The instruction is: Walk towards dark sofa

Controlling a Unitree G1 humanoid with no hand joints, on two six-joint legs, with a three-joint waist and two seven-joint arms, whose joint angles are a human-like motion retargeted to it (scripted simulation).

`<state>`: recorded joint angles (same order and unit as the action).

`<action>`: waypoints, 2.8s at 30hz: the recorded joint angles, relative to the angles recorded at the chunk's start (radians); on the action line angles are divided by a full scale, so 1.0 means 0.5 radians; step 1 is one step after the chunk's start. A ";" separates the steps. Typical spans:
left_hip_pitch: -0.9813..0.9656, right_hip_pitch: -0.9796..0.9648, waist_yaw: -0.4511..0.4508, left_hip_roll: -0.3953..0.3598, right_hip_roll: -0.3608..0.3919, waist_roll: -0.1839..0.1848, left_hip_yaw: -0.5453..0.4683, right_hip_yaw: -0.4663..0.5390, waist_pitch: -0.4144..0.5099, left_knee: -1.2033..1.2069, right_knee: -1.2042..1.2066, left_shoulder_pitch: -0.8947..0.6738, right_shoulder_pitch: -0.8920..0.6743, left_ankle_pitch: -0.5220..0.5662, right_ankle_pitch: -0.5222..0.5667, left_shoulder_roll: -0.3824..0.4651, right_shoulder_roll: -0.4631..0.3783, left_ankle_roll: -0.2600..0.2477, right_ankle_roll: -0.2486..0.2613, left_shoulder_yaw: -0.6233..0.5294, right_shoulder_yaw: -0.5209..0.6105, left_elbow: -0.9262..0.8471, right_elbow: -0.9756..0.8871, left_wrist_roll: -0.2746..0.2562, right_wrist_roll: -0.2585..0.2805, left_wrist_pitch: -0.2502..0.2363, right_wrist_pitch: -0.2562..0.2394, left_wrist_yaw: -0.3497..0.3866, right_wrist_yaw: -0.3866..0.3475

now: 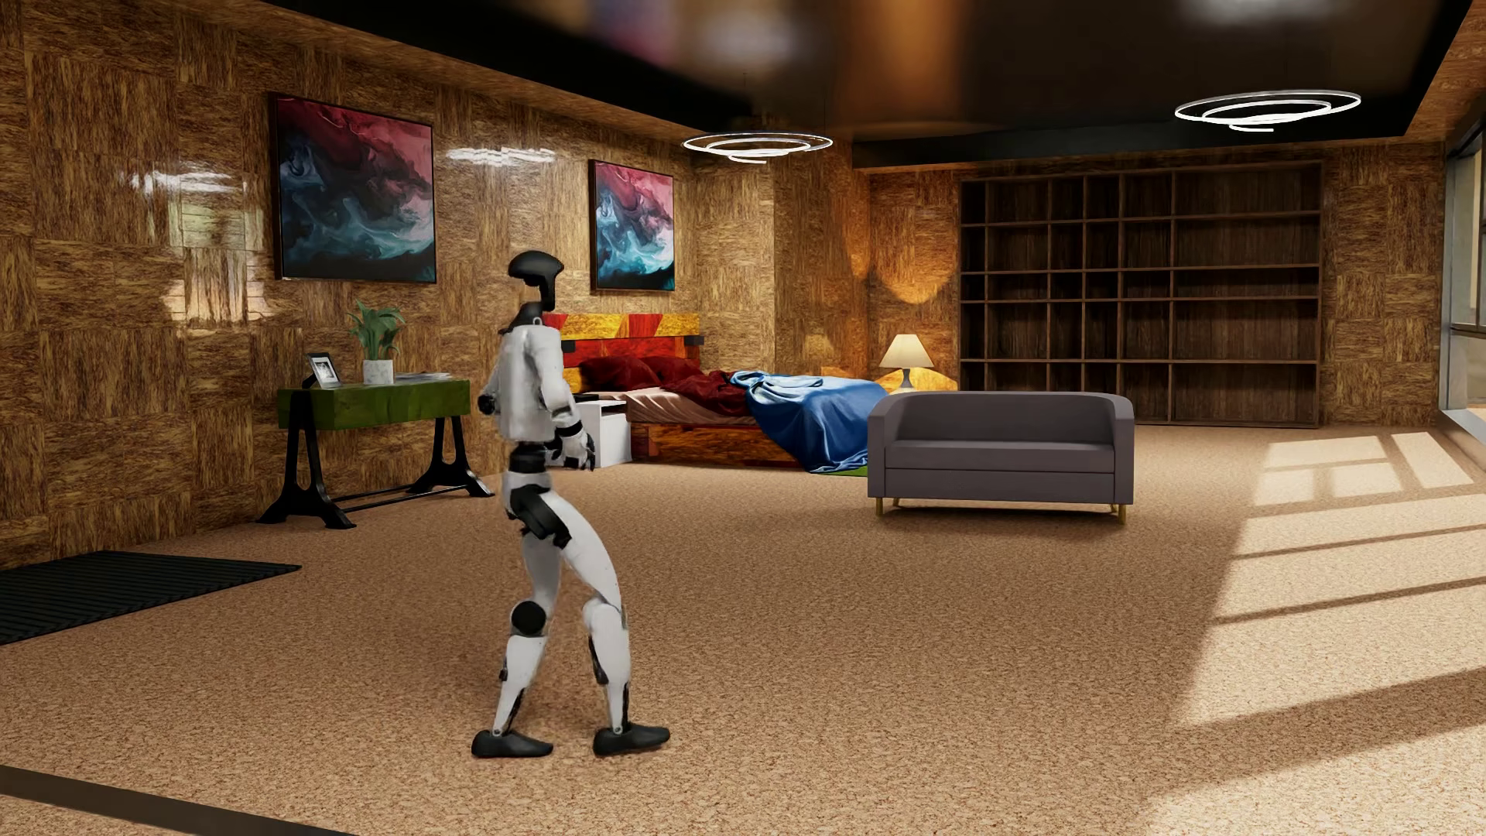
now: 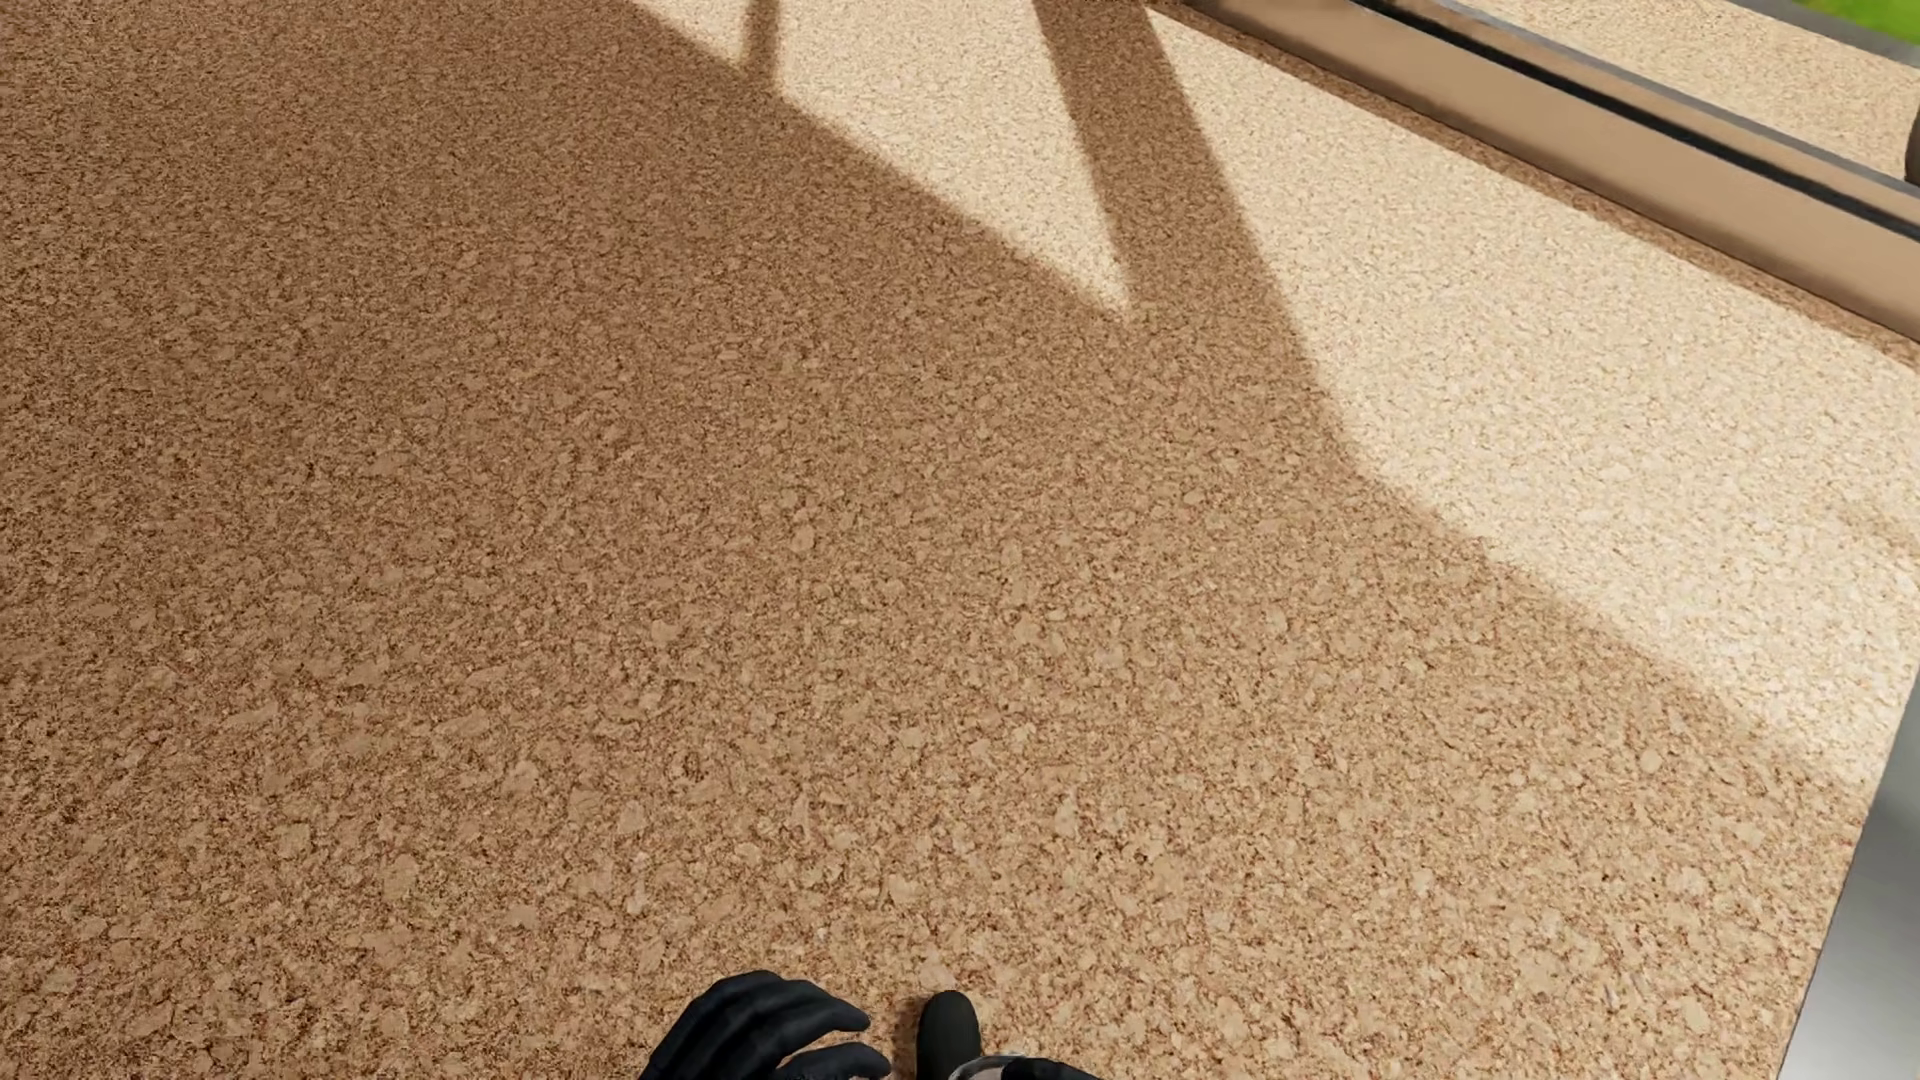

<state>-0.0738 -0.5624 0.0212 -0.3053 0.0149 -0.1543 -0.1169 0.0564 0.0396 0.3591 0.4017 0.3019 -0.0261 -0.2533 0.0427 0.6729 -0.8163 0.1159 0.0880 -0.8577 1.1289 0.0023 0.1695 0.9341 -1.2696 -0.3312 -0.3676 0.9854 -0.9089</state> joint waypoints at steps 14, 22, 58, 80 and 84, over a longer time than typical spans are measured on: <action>-0.036 0.350 -0.131 0.005 0.101 0.295 -0.129 -0.186 -0.042 1.180 -0.023 0.025 -0.199 0.885 -0.134 0.131 0.129 -0.727 -0.257 0.107 0.151 0.317 -0.021 0.043 0.124 -0.120 -0.028 -0.012 0.075; -1.007 0.666 -0.132 0.754 0.191 0.493 0.131 -0.480 -0.014 1.428 0.114 -0.013 -0.183 0.195 -0.590 0.214 0.147 -0.581 -0.287 0.055 0.174 0.106 0.049 0.051 0.286 -0.011 -0.087 -0.001 0.098; 0.324 0.152 -0.138 0.614 0.074 0.318 0.541 -0.130 -0.041 0.265 0.044 0.024 0.136 0.390 -0.024 -0.088 0.174 -0.386 -0.321 0.174 -0.404 0.272 -0.089 0.084 0.055 -0.101 -0.150 0.000 0.082; -0.872 1.300 0.001 0.654 -0.105 0.147 0.265 -0.291 -0.137 0.091 0.065 0.074 -0.039 0.513 -0.135 -0.161 0.275 -0.327 -0.221 0.463 0.008 -0.042 0.251 0.220 0.262 -0.157 -0.053 0.000 -0.152; -0.666 0.828 0.019 0.584 -0.477 0.017 0.488 -0.334 -0.141 0.119 1.025 0.126 -0.202 0.295 0.499 -0.256 0.083 -0.256 -0.057 0.495 0.314 0.040 0.229 0.280 0.377 -0.185 -0.057 0.000 -0.067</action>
<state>-0.4070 -0.1486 0.0309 -0.0132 -0.2234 -0.1456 0.1272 -0.1107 -0.0308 0.4188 0.9141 0.3651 -0.1270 -0.1060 0.2920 0.5452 -0.7750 -0.0119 0.0595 -0.6102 1.2857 0.0222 0.2842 1.0742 -1.0810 -0.4235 -0.3962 0.9853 -0.9424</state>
